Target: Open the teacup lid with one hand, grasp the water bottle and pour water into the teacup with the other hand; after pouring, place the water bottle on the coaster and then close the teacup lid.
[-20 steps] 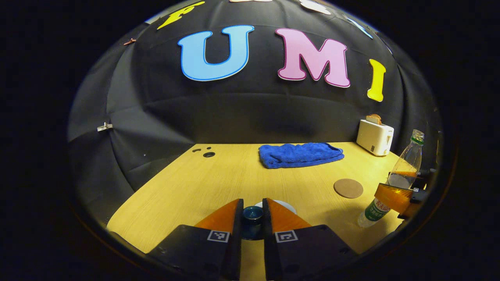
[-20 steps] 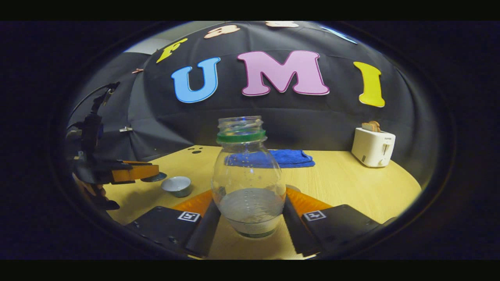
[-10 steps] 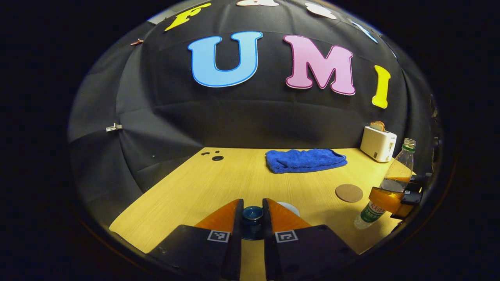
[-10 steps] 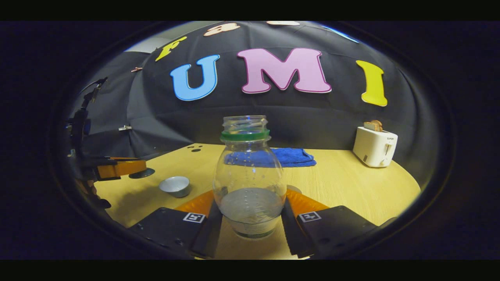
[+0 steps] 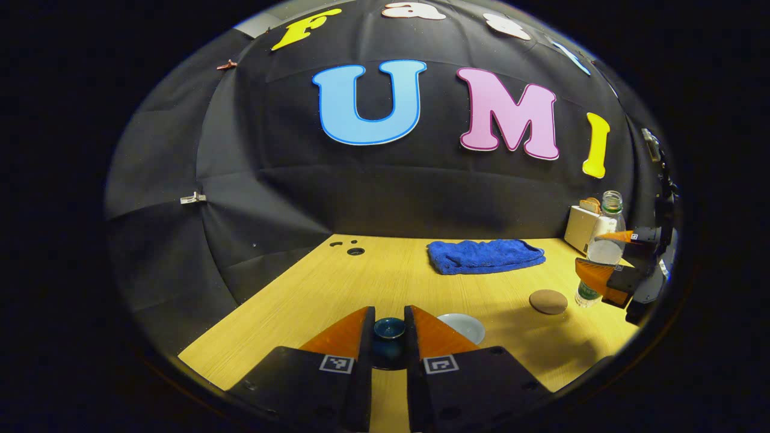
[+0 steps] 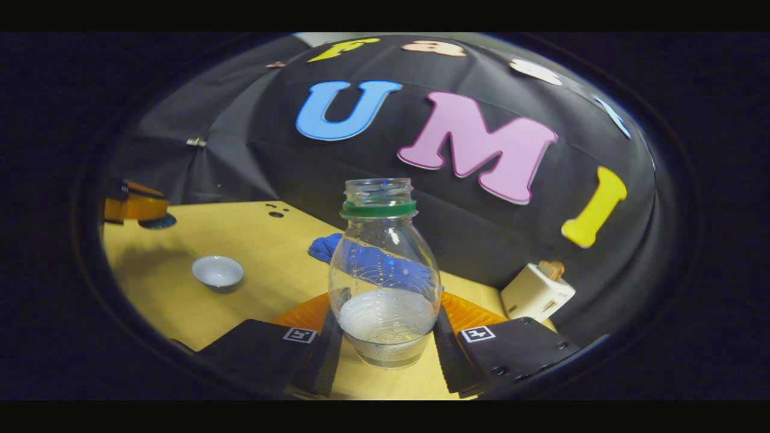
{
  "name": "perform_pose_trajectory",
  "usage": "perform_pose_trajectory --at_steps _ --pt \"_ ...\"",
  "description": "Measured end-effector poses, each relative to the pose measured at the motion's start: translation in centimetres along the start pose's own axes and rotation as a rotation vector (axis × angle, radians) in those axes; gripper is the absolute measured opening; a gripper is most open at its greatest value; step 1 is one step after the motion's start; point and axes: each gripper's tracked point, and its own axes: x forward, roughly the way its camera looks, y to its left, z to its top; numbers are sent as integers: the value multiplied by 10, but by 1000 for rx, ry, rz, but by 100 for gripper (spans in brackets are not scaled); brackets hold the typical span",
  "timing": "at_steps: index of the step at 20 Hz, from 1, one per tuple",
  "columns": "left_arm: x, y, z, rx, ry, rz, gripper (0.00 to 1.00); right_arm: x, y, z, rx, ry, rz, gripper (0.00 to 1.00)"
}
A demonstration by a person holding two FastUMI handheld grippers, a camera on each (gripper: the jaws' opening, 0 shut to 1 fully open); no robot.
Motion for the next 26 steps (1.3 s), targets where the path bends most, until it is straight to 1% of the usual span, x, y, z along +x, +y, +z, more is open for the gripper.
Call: perform_pose_trajectory --at_steps 3,4,5,6,7,8,9,10,11,12,13,14,18,19,20,21,22,26 --pt "-3 17 -3 -2 -3 4 28 11 13 7 -99 -11 14 71" --pt "-3 22 -3 -4 -4 5 24 15 18 8 -131 -14 18 71" --pt "-5 27 -5 -5 -6 5 28 20 22 10 -168 -17 16 71" --pt "-6 33 -5 -5 -6 7 28 23 26 10 -211 -22 13 71" --pt "-6 38 -8 -5 -4 7 24 27 30 11 -252 -27 12 71" --pt "-7 44 -10 -7 -2 8 31 31 34 12 -288 -29 9 71" --pt "-7 49 -13 -10 0 9 28 34 38 13 -319 -30 10 71" --pt "-7 54 -14 -13 4 10 28 37 42 14 -351 -34 11 67" --pt "-7 59 -16 -14 8 15 28 40 45 15 -386 -36 7 71" --pt "-6 64 -16 -16 8 19 28 43 49 15 -420 -39 4 71" --pt "-6 68 -17 -20 10 21 24 46 51 15 -451 -42 -2 71" --pt "-5 71 -17 -27 11 20 28 48 54 13 -481 -42 -5 71" --pt "-2 78 -18 -38 13 4 28 57 65 11 -594 -52 -9 71" --pt "-2 79 -21 -38 15 0 24 57 70 10 -628 -59 -8 71" --pt "-1 79 -23 -39 17 -4 28 59 73 10 -662 -65 -5 71" --pt "0 80 -25 -41 20 -8 28 60 76 9 -699 -73 -5 67" --pt "1 81 -26 -43 22 -10 28 59 79 9 -739 -79 -7 71" --pt "4 86 -32 -53 32 -13 28 63 97 2 -839 -107 17 71"
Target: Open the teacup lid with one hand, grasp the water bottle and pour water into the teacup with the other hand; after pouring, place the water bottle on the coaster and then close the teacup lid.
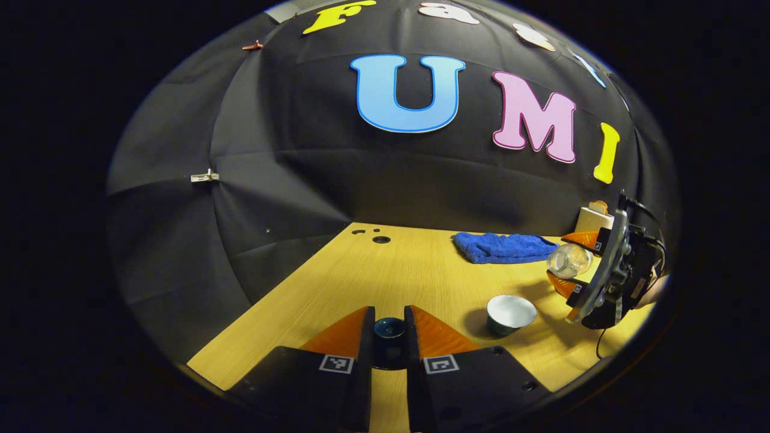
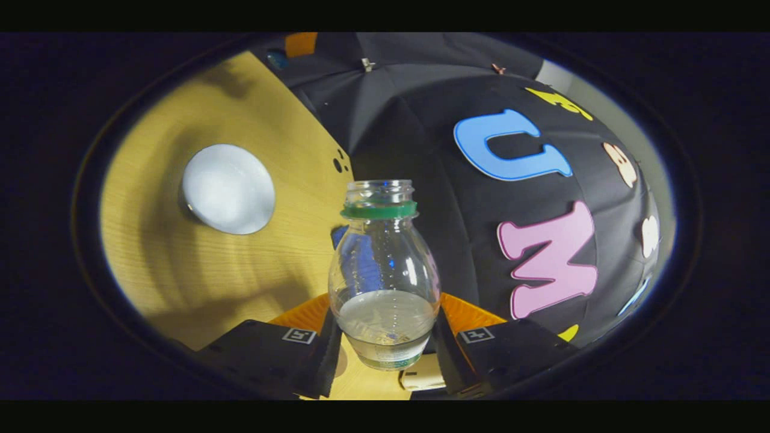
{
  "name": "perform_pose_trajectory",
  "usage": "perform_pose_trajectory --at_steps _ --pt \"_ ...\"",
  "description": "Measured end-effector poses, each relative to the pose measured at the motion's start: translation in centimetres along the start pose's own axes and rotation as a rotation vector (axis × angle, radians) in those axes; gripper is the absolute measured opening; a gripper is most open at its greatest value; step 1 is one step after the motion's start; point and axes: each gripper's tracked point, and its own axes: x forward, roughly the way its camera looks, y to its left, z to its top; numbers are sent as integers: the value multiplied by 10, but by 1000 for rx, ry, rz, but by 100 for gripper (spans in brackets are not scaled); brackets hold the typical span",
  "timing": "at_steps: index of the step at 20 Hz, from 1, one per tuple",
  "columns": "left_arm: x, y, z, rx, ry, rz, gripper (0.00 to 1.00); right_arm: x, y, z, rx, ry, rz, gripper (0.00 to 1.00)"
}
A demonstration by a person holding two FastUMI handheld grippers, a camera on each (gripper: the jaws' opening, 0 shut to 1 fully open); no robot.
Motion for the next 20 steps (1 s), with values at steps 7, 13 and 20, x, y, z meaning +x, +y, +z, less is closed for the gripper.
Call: perform_pose_trajectory --at_steps 7,13,20 --pt "2 8 -10 -30 13 5 28 9 7 9 -164 -62 -10 71" --pt "2 9 -18 -31 29 4 28 12 11 14 -239 -87 -19 71" --pt "3 5 -21 -38 32 -5 24 17 16 14 -310 -113 -12 71"
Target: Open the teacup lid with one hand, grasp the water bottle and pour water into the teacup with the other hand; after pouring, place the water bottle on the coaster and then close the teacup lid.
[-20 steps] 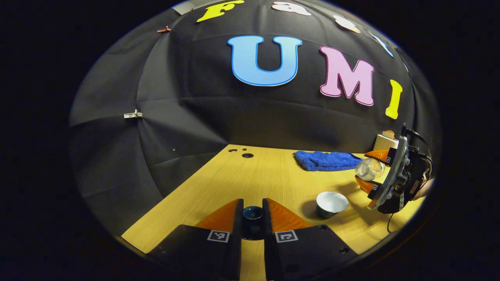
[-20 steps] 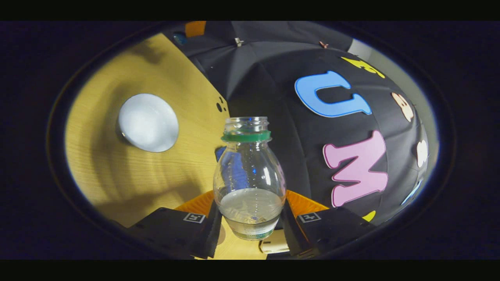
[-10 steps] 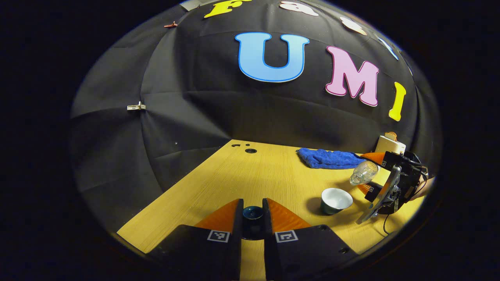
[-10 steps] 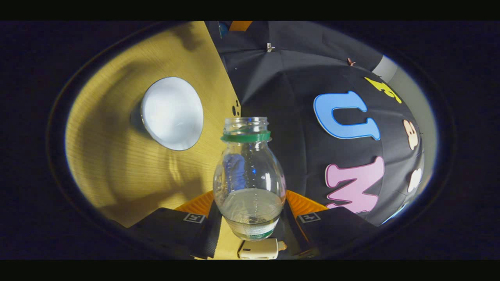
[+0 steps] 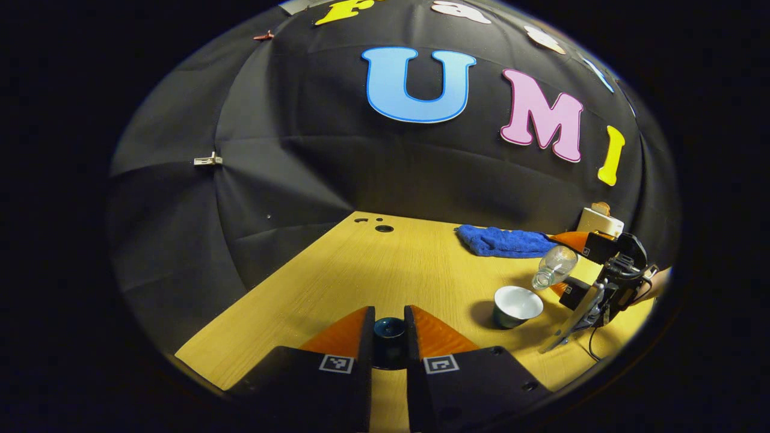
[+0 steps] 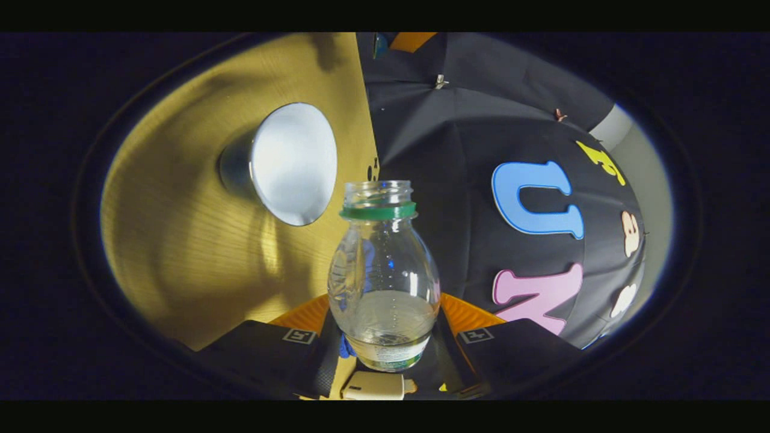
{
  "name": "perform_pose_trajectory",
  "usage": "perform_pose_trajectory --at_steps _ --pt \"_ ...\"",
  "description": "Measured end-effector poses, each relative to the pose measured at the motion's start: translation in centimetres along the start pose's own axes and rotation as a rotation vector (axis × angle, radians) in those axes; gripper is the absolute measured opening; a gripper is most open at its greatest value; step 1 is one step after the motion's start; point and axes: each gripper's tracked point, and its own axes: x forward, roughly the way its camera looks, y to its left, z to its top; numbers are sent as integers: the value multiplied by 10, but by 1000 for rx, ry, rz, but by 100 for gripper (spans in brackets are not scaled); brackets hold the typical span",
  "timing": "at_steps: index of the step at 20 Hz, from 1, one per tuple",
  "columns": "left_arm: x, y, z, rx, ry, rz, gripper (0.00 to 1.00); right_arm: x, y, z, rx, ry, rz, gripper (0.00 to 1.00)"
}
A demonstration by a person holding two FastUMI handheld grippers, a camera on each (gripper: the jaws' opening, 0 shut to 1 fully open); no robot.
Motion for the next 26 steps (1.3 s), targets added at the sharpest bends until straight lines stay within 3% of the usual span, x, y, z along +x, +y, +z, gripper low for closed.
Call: perform_pose_trajectory --at_steps 1,2,4,26 --pt "0 -1 -1 3 2 -2 28 1 2 0 -11 -1 4 71" --pt "0 -1 -1 6 4 -4 24 1 3 1 -21 -7 6 71" --pt "-1 1 -2 10 4 -5 28 3 4 4 -38 -18 8 71" --pt "-1 -1 -5 27 11 -14 28 19 -4 8 -165 -57 -15 70"
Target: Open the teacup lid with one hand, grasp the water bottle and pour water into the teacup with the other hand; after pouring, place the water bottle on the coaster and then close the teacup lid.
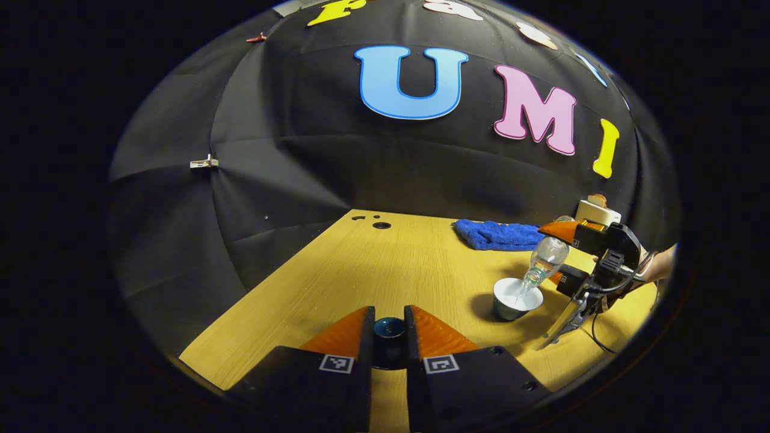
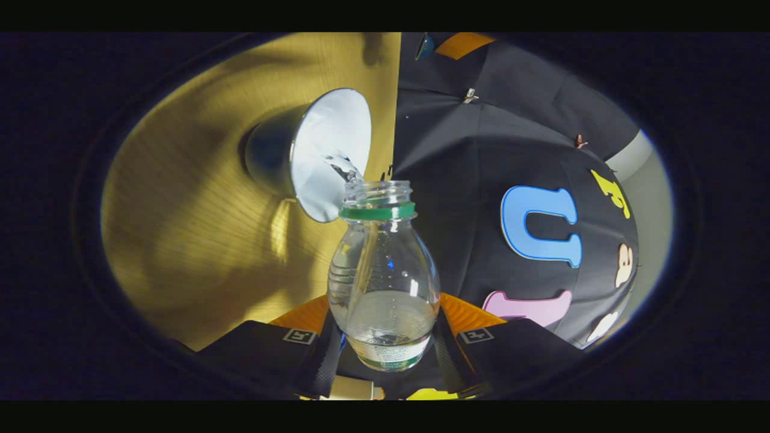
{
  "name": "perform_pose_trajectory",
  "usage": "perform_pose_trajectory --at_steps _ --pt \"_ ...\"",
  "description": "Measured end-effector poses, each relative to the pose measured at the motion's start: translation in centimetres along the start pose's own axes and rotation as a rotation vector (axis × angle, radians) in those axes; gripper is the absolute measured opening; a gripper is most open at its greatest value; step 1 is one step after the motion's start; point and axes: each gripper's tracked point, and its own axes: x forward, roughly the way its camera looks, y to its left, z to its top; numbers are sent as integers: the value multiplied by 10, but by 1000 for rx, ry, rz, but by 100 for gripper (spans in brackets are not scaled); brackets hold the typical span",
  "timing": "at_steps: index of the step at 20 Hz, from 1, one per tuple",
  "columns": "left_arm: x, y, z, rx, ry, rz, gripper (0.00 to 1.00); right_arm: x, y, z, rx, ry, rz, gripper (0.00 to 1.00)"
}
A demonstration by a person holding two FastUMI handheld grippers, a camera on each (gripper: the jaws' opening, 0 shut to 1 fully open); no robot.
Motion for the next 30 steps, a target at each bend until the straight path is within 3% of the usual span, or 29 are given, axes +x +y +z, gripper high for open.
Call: perform_pose_trajectory --at_steps 16,30 --pt "2 -3 -5 -3 14 -1 28 20 -17 15 -210 -141 -60 70" --pt "1 -5 -1 -7 2 0 28 26 -26 24 -260 -189 -76 70"
